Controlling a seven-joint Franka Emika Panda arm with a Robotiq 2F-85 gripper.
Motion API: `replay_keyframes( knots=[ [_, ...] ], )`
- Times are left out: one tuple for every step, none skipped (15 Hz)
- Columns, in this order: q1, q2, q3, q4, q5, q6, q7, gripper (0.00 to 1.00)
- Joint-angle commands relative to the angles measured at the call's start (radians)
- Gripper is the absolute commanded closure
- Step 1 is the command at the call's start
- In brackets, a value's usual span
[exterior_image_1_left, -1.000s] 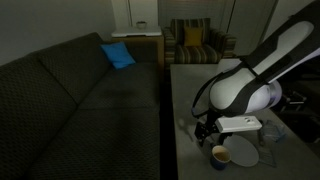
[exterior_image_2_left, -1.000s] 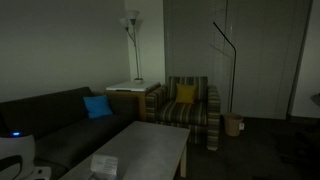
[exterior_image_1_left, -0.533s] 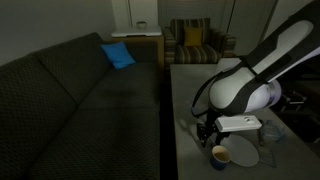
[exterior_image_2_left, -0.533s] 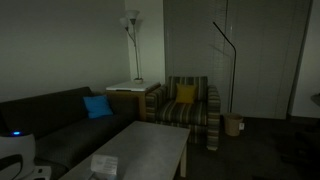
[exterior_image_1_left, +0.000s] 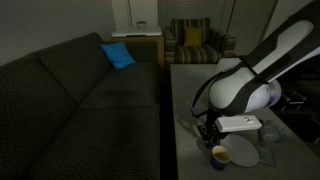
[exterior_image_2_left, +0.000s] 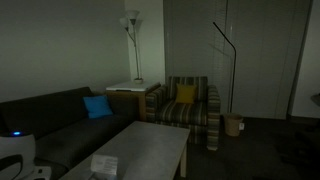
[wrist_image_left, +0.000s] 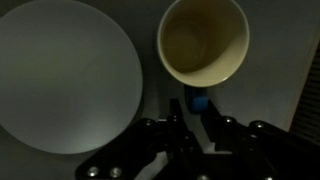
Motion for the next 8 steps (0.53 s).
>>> replay_keyframes(
  knots=[
    [0.005,0.000,-0.008,0.009,0.007,-0.029,0.001,0.82],
    [0.006,0.000,-0.008,0.008,0.007,-0.027,0.002,0.81],
    [0.006,0.000,-0.008,0.007,0.008,-0.027,0.003,0.86],
    [0.007,0.000,-0.008,0.007,0.008,-0.026,0.003,0.89],
    [0.007,0.000,-0.008,0.007,0.008,-0.026,0.003,0.93],
    [0.007,0.000,-0.008,0.007,0.008,-0.026,0.003,0.95],
    [0.006,0.000,-0.008,0.008,0.008,-0.027,0.003,0.93],
    [0.006,0.000,-0.008,0.008,0.008,-0.027,0.002,0.94]
  ],
)
